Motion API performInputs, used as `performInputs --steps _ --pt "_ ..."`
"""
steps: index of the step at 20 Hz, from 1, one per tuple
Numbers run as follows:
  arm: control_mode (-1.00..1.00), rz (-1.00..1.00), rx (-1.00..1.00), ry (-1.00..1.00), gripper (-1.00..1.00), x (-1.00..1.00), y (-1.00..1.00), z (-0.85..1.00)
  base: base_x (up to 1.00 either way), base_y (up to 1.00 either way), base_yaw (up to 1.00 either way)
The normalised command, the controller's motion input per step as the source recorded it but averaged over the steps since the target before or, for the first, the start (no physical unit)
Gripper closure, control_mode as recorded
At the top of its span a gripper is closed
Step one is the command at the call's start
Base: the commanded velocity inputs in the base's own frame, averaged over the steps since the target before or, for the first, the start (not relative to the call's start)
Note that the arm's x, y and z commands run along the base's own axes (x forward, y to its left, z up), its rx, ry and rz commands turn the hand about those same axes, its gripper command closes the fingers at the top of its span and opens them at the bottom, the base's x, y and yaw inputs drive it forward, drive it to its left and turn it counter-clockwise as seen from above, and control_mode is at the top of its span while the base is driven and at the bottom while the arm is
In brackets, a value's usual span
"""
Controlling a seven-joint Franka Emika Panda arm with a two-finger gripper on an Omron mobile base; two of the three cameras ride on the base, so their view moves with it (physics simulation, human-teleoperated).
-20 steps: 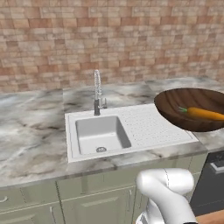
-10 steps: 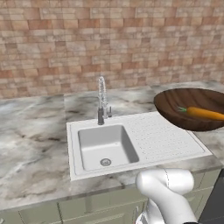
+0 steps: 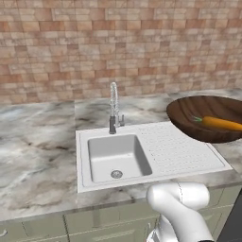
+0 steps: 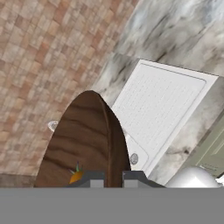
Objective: Pick the carrot from the cabinet and place it in the bowl. Then pick the bowl and place it in the sink. Then turn on the sink facuet.
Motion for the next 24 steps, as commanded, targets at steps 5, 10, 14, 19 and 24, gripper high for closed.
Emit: performInputs --steps 5,10,14,19,24 --pt "1.0 0.0 0.0 0.0 1.0 0.0 0.0 0.0 0.24 0.0 0.01" --pt "-1.0 0.01 -0.03 0.03 1.0 0.19 0.0 -0.37 0.0 0.0 0.0" --pt "-1.0 0.12 -0.19 0.0 1.0 0.84 0.05 -1.0 0.0 0.0 0.0" --pt "-1.0 0.2 -0.17 -0.02 1.0 0.86 0.21 -0.99 0.0 0.0 0.0" --pt "-1.0 0.21 -0.07 -0.05 1.0 0.77 0.51 -0.59 0.0 0.0 0.0"
